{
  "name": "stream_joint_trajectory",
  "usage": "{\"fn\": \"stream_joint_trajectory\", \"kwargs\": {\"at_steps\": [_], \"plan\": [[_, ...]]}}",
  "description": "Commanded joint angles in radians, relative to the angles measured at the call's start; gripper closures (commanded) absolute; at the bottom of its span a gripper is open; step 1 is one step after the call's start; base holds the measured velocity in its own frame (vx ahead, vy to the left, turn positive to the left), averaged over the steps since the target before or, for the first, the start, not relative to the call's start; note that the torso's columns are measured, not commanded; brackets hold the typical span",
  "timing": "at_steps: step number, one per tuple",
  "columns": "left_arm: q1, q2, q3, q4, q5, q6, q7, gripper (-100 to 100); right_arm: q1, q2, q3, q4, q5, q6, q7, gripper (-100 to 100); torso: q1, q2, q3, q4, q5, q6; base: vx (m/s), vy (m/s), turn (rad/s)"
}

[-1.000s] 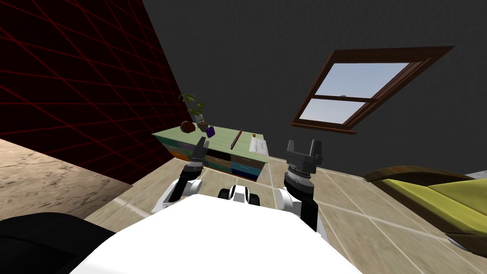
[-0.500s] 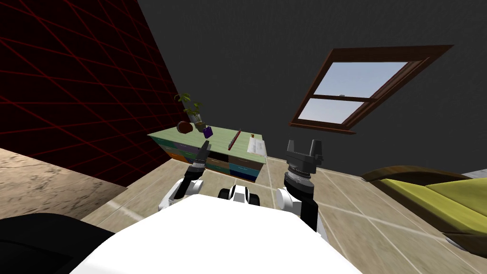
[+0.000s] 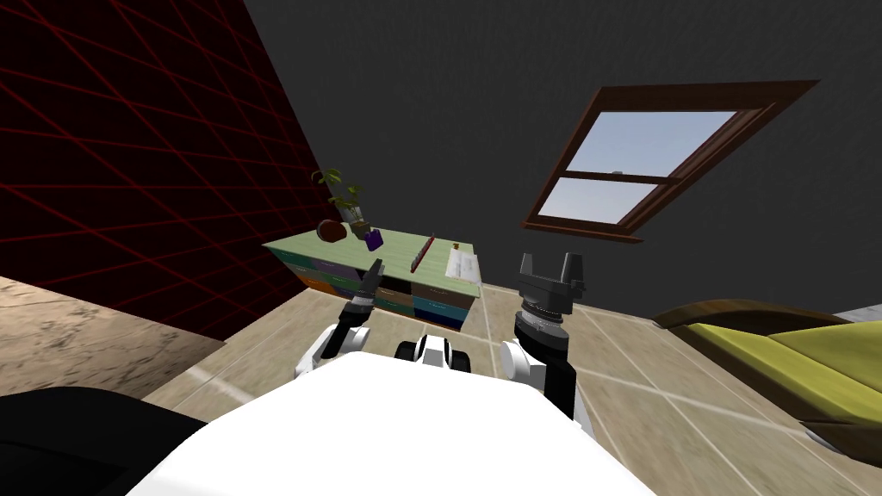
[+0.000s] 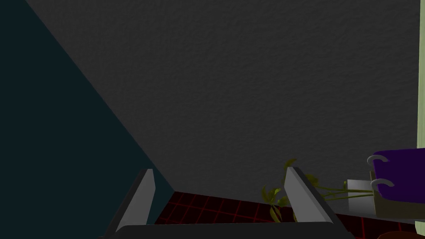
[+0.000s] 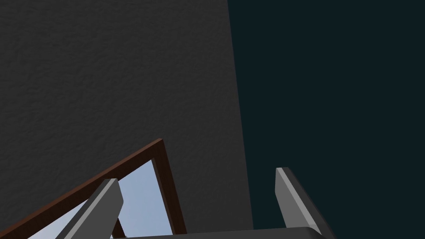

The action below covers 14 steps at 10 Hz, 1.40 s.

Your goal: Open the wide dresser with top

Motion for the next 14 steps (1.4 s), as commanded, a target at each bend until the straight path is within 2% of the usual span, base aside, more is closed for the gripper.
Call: {"fn": "stream_joint_trajectory", "kwargs": {"at_steps": [1, 5, 7, 14], "plan": [[-0.015, 0.005, 0.0, 0.059, -0.001, -0.023, -0.001, -100, 0.0, 0.0, 0.0, 0.0, 0.0, 0.0, 0.0, 0, -0.001, 0.0, 0.0, 0.0, 0.0, 0.0, 0.025, -0.029, -0.005], [-0.042, 0.01, -0.001, 0.158, -0.004, -0.062, -0.005, -100, 0.0, 0.0, 0.0, 0.0, 0.0, 0.0, 0.0, 0, 0.0, 0.0, 0.0, 0.0, 0.0, 0.0, 0.027, -0.034, -0.009], [-0.07, 0.014, -0.003, 0.24, -0.007, -0.101, -0.009, -100, 0.0, 0.0, 0.0, 0.0, 0.0, 0.0, 0.0, 0, 0.0, 0.0, 0.0, 0.0, 0.0, 0.0, 0.034, -0.049, -0.018], [-0.115, 0.016, -0.005, 0.433, -0.012, -0.161, -0.016, -100, 0.0, 0.0, 0.0, 0.0, 0.0, 0.0, 0.0, 0, -0.001, 0.0, 0.0, 0.0, 0.0, 0.0, 0.034, -0.038, -0.009]]}}
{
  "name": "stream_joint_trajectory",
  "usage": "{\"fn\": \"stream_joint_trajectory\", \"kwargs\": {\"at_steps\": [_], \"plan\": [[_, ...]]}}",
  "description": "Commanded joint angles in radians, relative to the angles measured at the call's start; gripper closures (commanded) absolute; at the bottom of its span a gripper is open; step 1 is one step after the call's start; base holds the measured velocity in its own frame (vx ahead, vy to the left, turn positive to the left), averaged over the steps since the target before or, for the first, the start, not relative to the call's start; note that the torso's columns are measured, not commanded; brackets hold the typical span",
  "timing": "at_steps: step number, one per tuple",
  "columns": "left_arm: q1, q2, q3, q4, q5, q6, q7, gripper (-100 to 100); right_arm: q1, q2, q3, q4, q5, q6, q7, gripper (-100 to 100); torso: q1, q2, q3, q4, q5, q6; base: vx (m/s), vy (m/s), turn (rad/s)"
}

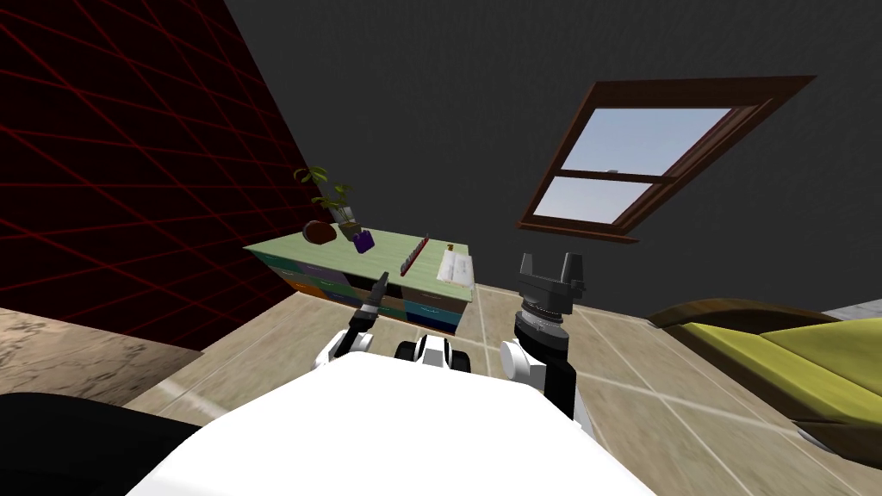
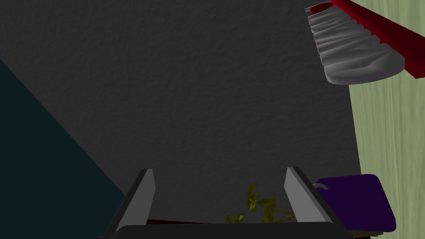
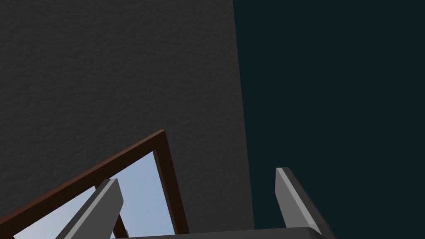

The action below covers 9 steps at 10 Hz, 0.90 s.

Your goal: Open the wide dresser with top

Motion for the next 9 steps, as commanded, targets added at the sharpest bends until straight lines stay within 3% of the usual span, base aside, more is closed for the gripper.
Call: {"fn": "stream_joint_trajectory", "kwargs": {"at_steps": [1, 8, 9], "plan": [[-0.017, 0.001, -0.002, 0.073, -0.002, -0.032, -0.003, -100, 0.0, 0.0, 0.0, 0.0, 0.0, 0.0, 0.0, 0, 0.0, 0.0, 0.0, 0.0, 0.0, 0.0, 0.03, -0.042, -0.015], [-0.064, -0.005, -0.004, 0.265, -0.007, -0.092, -0.009, -100, 0.0, 0.0, 0.0, 0.0, 0.0, 0.0, 0.0, 0, 0.001, 0.0, 0.0, 0.0, 0.0, 0.0, 0.03, -0.037, -0.009], [-0.064, -0.005, -0.004, 0.268, -0.007, -0.092, -0.009, -100, 0.0, 0.0, 0.0, 0.0, 0.0, 0.0, 0.0, 0, 0.001, 0.001, 0.0, 0.0, 0.0, 0.0, 0.009, -0.015, 0.002]]}}
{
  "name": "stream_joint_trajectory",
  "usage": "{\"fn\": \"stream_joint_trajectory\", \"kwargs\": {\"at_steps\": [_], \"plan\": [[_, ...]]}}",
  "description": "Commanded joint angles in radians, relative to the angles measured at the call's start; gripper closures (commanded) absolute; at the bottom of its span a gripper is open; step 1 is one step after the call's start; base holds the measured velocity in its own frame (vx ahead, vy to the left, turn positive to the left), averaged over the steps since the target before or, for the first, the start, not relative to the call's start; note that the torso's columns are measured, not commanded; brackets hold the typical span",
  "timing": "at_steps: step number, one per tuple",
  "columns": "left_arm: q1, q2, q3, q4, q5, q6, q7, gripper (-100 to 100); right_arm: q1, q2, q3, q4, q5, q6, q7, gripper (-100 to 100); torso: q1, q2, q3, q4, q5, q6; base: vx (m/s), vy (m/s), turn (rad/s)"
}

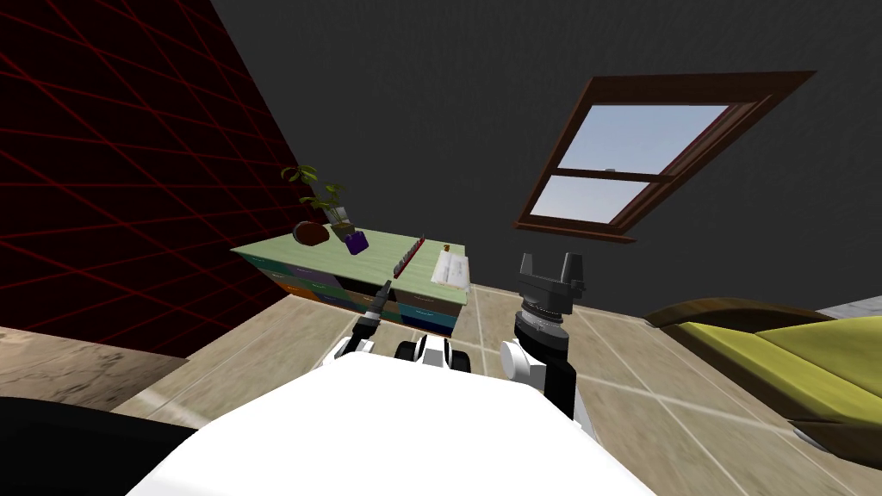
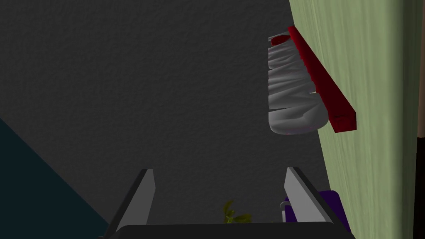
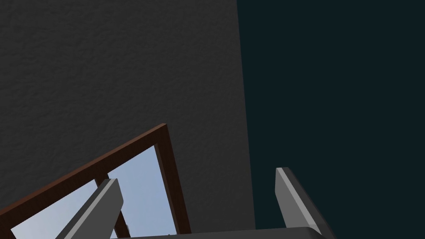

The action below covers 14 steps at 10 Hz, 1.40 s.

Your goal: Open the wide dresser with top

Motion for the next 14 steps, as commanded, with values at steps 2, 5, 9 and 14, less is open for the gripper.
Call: {"fn": "stream_joint_trajectory", "kwargs": {"at_steps": [2, 5, 9, 14], "plan": [[-0.023, -0.001, 0.001, 0.089, -0.001, -0.026, -0.001, -100, 0.0, 0.0, 0.0, 0.0, 0.0, 0.0, 0.0, 0, 0.0, 0.0, 0.0, 0.0, 0.0, 0.0, 0.02, -0.025, -0.011], [-0.038, -0.005, 0.0, 0.147, -0.002, -0.045, -0.003, -100, 0.0, 0.0, 0.0, 0.0, 0.0, 0.0, 0.0, 0, -0.001, -0.001, -0.001, 0.0, 0.0, 0.0, 0.026, -0.029, -0.006], [-0.068, -0.014, -0.002, 0.243, -0.005, -0.081, -0.006, -100, 0.0, 0.0, 0.0, 0.0, 0.0, 0.0, 0.0, 0, 0.0, 0.0, 0.0, 0.0, 0.0, 0.0, 0.02, -0.025, -0.007], [-0.109, -0.027, -0.004, 0.402, -0.008, -0.129, -0.011, -100, 0.0, 0.0, 0.0, 0.0, 0.0, 0.0, 0.0, 0, 0.0, -0.001, -0.001, 0.0, 0.0, 0.0, 0.032, -0.037, -0.01]]}}
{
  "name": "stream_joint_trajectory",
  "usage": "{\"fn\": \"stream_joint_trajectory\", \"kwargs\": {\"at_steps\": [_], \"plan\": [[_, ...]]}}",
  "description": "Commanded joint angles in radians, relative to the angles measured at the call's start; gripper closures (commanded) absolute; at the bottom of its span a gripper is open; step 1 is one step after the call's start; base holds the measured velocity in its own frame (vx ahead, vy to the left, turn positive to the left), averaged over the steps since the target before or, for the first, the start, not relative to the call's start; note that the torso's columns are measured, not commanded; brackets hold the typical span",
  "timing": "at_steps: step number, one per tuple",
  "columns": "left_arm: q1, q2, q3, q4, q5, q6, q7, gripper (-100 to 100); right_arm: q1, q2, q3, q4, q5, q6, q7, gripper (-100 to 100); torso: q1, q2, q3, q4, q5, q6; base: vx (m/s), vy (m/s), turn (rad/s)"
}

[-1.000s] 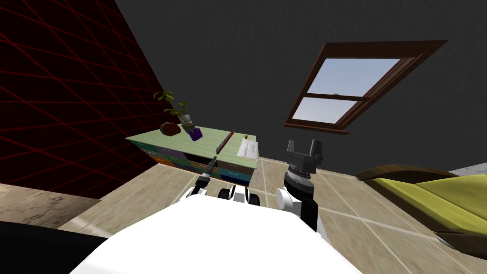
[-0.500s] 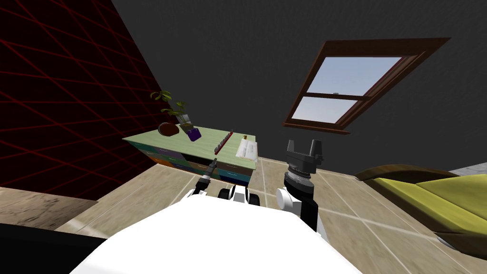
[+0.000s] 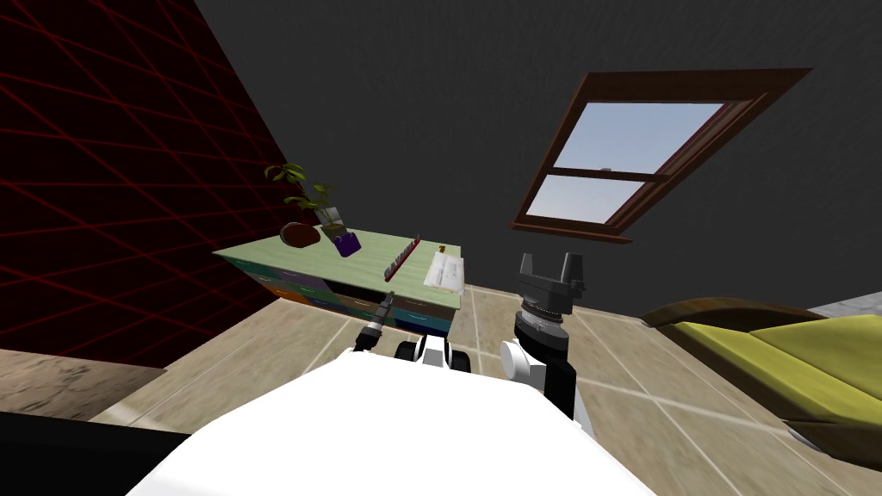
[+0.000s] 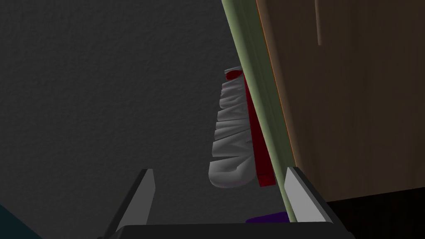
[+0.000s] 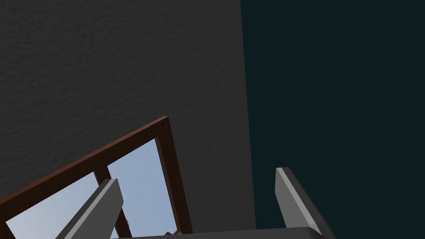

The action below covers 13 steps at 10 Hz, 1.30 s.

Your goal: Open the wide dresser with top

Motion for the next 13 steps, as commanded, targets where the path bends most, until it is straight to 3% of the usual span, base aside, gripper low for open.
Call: {"fn": "stream_joint_trajectory", "kwargs": {"at_steps": [1, 5, 8, 11, 12, 13], "plan": [[-0.015, -0.008, -0.002, 0.065, -0.002, -0.017, -0.004, -100, 0.0, 0.0, 0.0, 0.0, 0.0, 0.0, 0.0, 0, 0.0, 0.001, 0.001, 0.0, 0.0, 0.0, 0.022, -0.031, -0.004], [-0.05, -0.025, -0.004, 0.191, -0.005, -0.057, -0.008, -100, 0.0, 0.0, 0.0, 0.0, 0.0, 0.0, 0.0, 0, 0.0, 0.0, 0.0, 0.0, 0.0, 0.0, 0.027, -0.028, -0.01], [-0.06, -0.033, -0.004, 0.237, -0.006, -0.069, -0.009, -100, 0.0, 0.0, 0.0, 0.0, 0.0, 0.0, 0.0, 0, 0.0, 0.0, 0.0, 0.0, 0.0, 0.0, 0.022, -0.027, -0.005], [-0.083, -0.067, -0.006, 0.325, -0.008, -0.097, -0.012, -100, 0.0, 0.0, 0.0, 0.0, 0.0, 0.0, 0.0, 0, 0.0, 0.0, 0.0, 0.0, 0.0, 0.0, 0.023, -0.029, -0.009], [-0.093, -0.097, -0.006, 0.36, -0.009, -0.11, -0.014, -100, 0.0, 0.0, 0.0, 0.0, 0.0, 0.0, 0.0, 0, 0.0, 0.0, 0.0, 0.0, 0.0, 0.0, 0.03, -0.037, -0.012], [-0.093, -0.097, -0.006, 0.334, -0.009, -0.11, -0.014, -100, 0.0, 0.0, 0.0, 0.0, 0.0, 0.0, 0.0, 0, -0.001, 0.0, 0.0, 0.0, 0.0, 0.0, 0.026, -0.028, 0.001]]}}
